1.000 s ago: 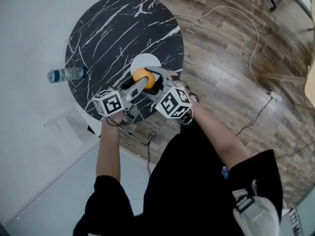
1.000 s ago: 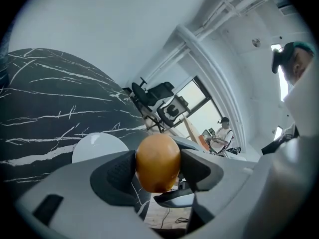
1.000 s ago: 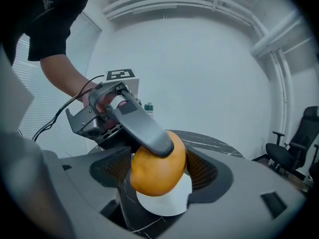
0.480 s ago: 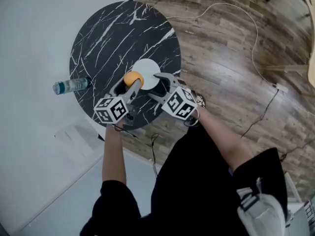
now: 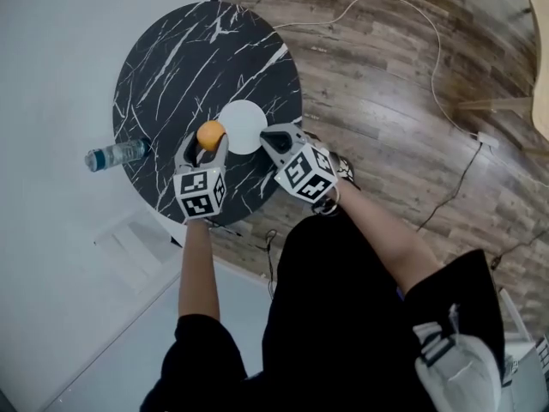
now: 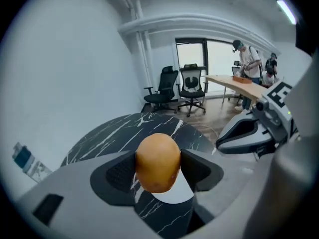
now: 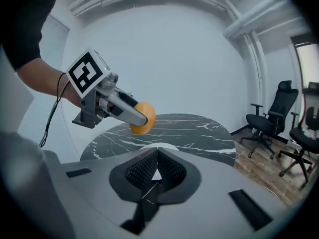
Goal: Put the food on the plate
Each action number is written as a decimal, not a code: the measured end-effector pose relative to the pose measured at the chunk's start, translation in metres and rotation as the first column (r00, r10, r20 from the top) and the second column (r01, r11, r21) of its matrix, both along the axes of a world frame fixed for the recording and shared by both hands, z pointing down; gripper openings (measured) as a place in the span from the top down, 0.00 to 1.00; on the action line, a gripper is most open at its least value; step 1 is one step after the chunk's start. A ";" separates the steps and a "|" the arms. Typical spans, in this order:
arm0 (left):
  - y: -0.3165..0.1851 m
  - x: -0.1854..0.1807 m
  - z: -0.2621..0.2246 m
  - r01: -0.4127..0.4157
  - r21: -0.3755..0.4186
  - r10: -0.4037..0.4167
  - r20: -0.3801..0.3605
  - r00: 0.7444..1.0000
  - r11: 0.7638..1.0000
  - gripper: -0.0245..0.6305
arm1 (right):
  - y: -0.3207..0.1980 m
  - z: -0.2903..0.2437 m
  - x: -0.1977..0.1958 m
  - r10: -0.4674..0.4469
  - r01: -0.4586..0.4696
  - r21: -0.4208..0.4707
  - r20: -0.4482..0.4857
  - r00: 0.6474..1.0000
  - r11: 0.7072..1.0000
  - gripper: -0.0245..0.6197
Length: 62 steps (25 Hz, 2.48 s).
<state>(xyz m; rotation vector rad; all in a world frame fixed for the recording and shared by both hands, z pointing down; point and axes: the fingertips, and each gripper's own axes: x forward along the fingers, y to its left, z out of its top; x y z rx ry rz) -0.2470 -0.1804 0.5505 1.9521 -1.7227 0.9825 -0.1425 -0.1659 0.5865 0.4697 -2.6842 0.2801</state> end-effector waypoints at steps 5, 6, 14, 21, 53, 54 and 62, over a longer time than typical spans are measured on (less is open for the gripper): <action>-0.002 -0.004 0.006 -0.079 0.018 0.073 0.222 0.972 0.997 0.54 | 0.005 -0.003 0.001 0.003 -0.003 0.005 -0.006 1.000 1.000 0.97; -0.002 -0.005 0.010 -0.100 0.010 0.094 0.254 0.963 0.995 0.54 | 0.004 -0.003 0.002 0.009 -0.009 0.010 -0.012 1.000 1.000 0.97; -0.007 0.003 0.047 -0.266 -0.083 0.276 0.427 0.861 0.960 0.54 | -0.007 0.003 0.013 0.094 -0.094 0.011 -0.032 0.995 0.996 0.97; -0.016 0.015 0.080 -0.420 -0.195 0.457 0.509 0.729 0.886 0.54 | -0.010 0.013 0.029 0.174 -0.176 -0.026 -0.045 0.984 0.984 0.97; 0.002 0.034 0.100 -0.435 -0.318 0.537 0.434 0.723 0.842 0.53 | -0.024 0.024 0.059 0.249 -0.252 -0.091 -0.041 0.968 0.963 0.97; 0.002 0.034 0.099 -0.432 -0.316 0.534 0.434 0.726 0.845 0.53 | -0.025 0.024 0.058 0.247 -0.250 -0.091 -0.040 0.968 0.964 0.97; 0.012 0.033 0.094 -0.406 -0.299 0.500 0.410 0.763 0.864 0.53 | -0.022 0.022 0.050 0.221 -0.223 -0.088 -0.028 0.975 0.971 0.97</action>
